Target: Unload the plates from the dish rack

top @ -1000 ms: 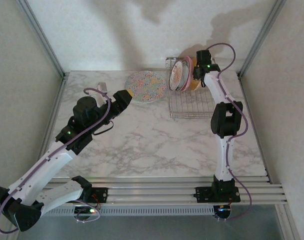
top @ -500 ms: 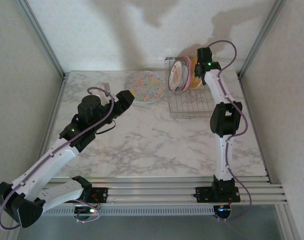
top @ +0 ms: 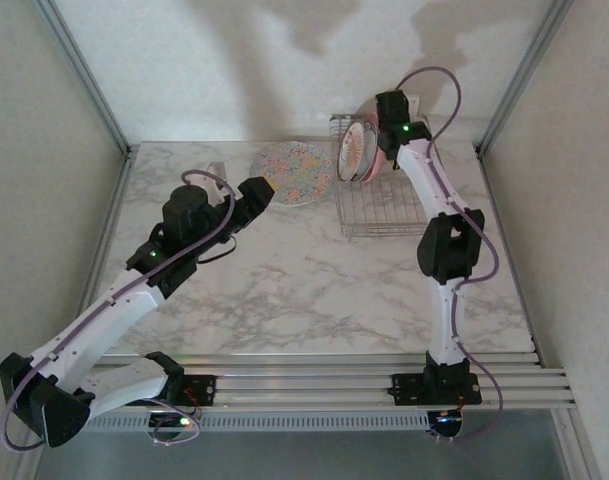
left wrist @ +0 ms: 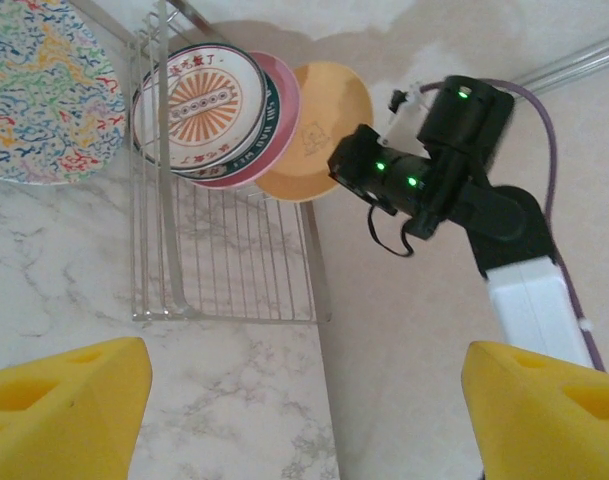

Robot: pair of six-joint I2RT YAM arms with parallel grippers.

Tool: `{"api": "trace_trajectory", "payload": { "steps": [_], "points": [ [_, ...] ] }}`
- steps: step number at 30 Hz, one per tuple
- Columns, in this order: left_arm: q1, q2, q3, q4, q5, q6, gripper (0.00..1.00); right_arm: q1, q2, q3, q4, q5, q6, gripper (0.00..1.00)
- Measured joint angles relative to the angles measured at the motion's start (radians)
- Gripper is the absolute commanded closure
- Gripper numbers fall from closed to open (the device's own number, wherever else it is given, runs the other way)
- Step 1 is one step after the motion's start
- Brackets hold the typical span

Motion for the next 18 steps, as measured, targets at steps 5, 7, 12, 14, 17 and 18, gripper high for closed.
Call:
{"api": "trace_trajectory", "payload": {
  "steps": [5,7,12,14,17,18],
  "points": [
    [-0.018,0.074,0.048,0.045,0.023,-0.003,0.19,-0.001,-0.225,-0.126,0.037,0.025,-0.017,1.0],
    [-0.032,0.124,0.077,0.07,0.038,-0.006,0.19,-0.001,-0.324,-0.179,0.048,0.027,-0.019,1.0],
    [-0.076,0.3,0.203,0.111,0.089,-0.006,0.18,-0.016,-0.552,-0.307,0.047,-0.049,0.006,1.0],
    [-0.096,0.378,0.263,0.131,0.114,-0.007,0.18,-0.037,-0.63,-0.351,0.032,-0.119,0.037,1.0],
    [-0.125,0.5,0.359,0.151,0.151,-0.017,0.17,-0.082,-0.736,-0.415,0.002,-0.278,0.097,1.0],
    [-0.134,0.538,0.389,0.159,0.163,-0.022,0.17,-0.096,-0.764,-0.433,-0.008,-0.328,0.117,1.0]
  ]
}}
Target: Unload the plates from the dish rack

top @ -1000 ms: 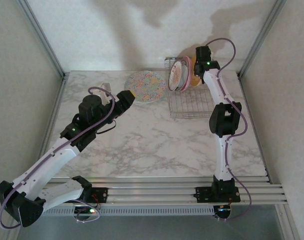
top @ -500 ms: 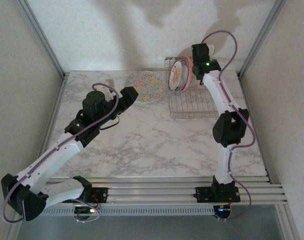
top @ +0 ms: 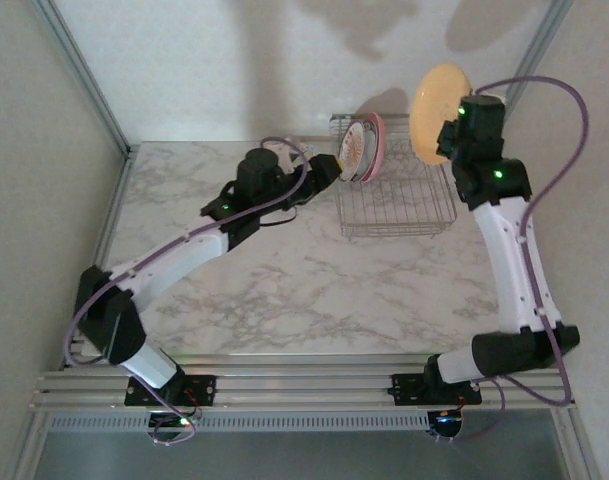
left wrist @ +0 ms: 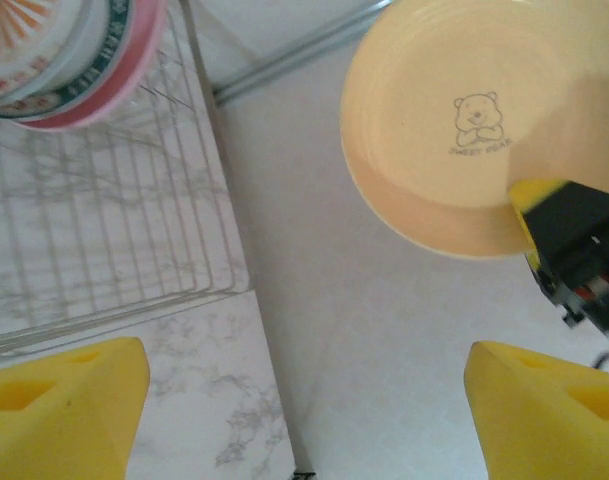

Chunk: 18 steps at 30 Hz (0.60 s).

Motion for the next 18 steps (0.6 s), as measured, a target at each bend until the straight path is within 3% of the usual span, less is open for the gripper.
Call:
{"api": "trace_trajectory", "payload": {
  "steps": [7,10,16,18],
  "points": [
    [-0.043,0.215,0.19,0.019,0.066,-0.03,0.21,-0.024,-0.127,-0.1,-0.036,-0.353,0.163,1.0],
    [-0.048,0.253,0.222,0.019,0.078,-0.039,0.27,-0.024,-0.145,-0.13,-0.038,-0.452,0.224,1.0],
    [-0.048,0.268,0.241,0.019,0.089,-0.047,0.5,-0.031,-0.147,-0.172,-0.037,-0.546,0.312,1.0],
    [-0.048,0.268,0.245,0.018,0.091,-0.048,0.7,-0.032,-0.146,-0.188,-0.037,-0.562,0.336,1.0]
  ]
}}
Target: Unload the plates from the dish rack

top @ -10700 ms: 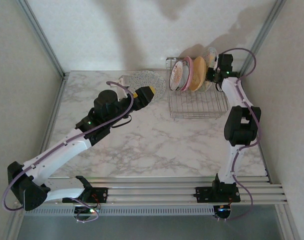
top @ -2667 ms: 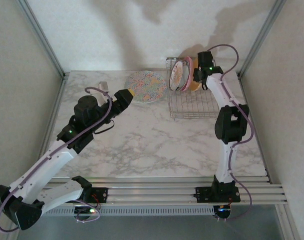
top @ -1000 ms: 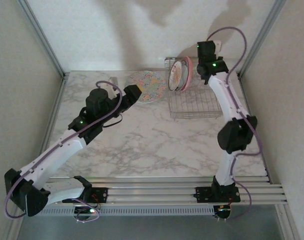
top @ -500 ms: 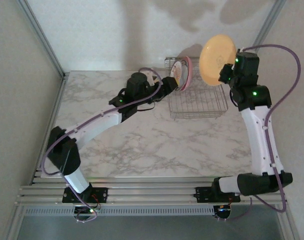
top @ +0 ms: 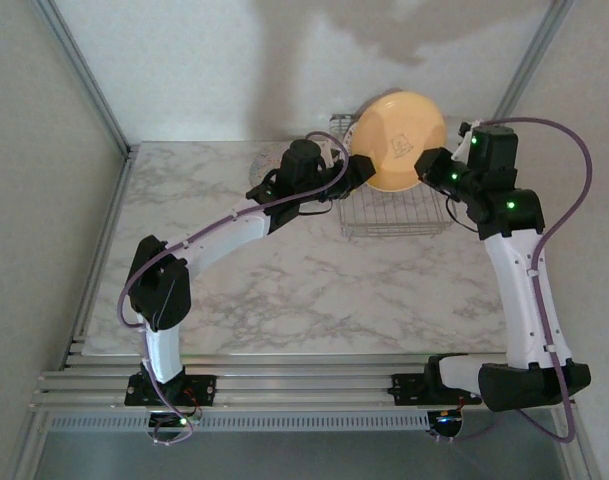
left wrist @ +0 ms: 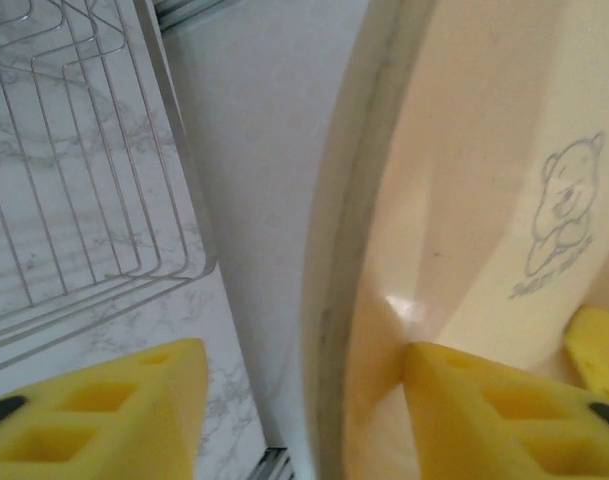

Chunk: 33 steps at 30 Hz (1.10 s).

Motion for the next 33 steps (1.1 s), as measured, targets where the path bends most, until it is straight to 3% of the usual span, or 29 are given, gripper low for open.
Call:
{"api": "trace_trajectory", "payload": {
  "steps": [3,5,6,9,12,16,24,33],
  "points": [
    [0.0,-0.001,0.003,-0.004,0.002,-0.003,0.99,-0.008,0.007,-0.021,0.0,-0.01,0.031,1.0],
    [0.01,-0.002,0.008,-0.005,-0.01,-0.027,1.0,-0.017,0.009,-0.033,0.002,-0.03,0.047,1.0],
    [0.015,-0.003,0.008,-0.012,-0.007,-0.034,1.0,-0.016,0.009,-0.035,0.01,-0.039,0.048,0.95],
    [0.017,-0.019,0.005,-0.029,-0.012,-0.037,1.0,-0.014,0.011,-0.036,0.008,-0.06,0.048,0.58],
    [0.028,-0.055,-0.03,-0.048,-0.018,-0.016,1.0,0.01,0.011,-0.035,-0.004,-0.082,0.029,0.38],
    [0.069,-0.13,-0.13,-0.1,-0.02,0.009,1.0,0.053,0.001,-0.034,-0.008,-0.073,-0.029,0.22],
    [0.224,-0.406,-0.486,-0.174,-0.03,0.046,1.0,0.242,-0.12,-0.1,0.043,0.048,-0.175,0.05],
    [0.369,-0.621,-0.871,-0.211,-0.041,0.05,1.0,0.47,-0.158,-0.208,0.069,0.182,-0.374,0.03]
  ]
}}
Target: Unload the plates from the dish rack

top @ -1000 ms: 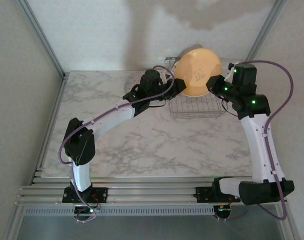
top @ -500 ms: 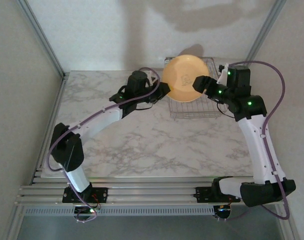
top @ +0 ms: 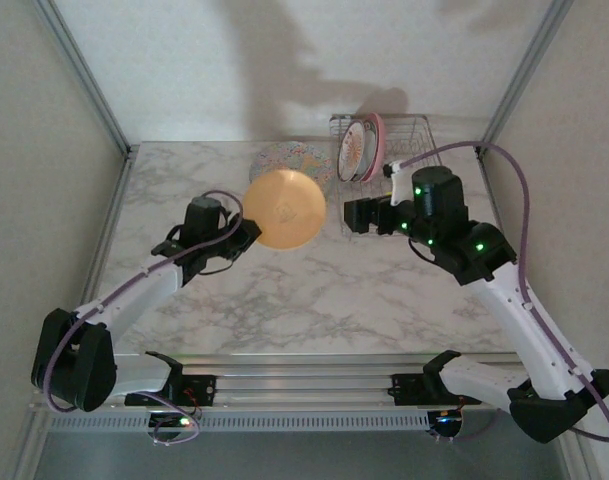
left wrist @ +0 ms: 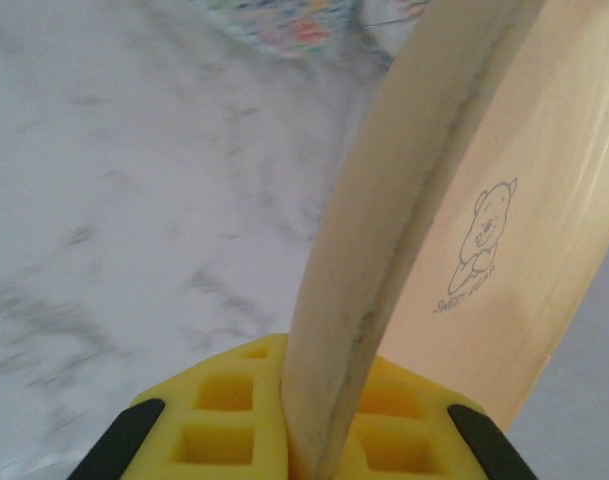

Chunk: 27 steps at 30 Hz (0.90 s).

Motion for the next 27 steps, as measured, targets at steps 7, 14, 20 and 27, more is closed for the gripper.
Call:
{"api": "trace_trajectory", "payload": {
  "steps": [7,14,20,27],
  "points": [
    [0.013,-0.014,-0.145,-0.006,0.0,0.001,1.0,0.113,0.017,0.0,-0.053,0.077,-0.098,0.03],
    [0.013,0.045,-0.183,0.045,0.0,0.008,1.0,0.161,0.052,0.0,-0.1,0.135,-0.111,0.03],
    [0.005,0.139,-0.183,0.088,0.001,0.026,1.0,0.167,0.052,0.0,-0.1,0.15,-0.108,0.03],
    [-0.019,0.21,-0.182,0.133,0.002,0.035,1.0,0.171,0.052,0.0,-0.1,0.145,-0.104,0.03]
  ]
}}
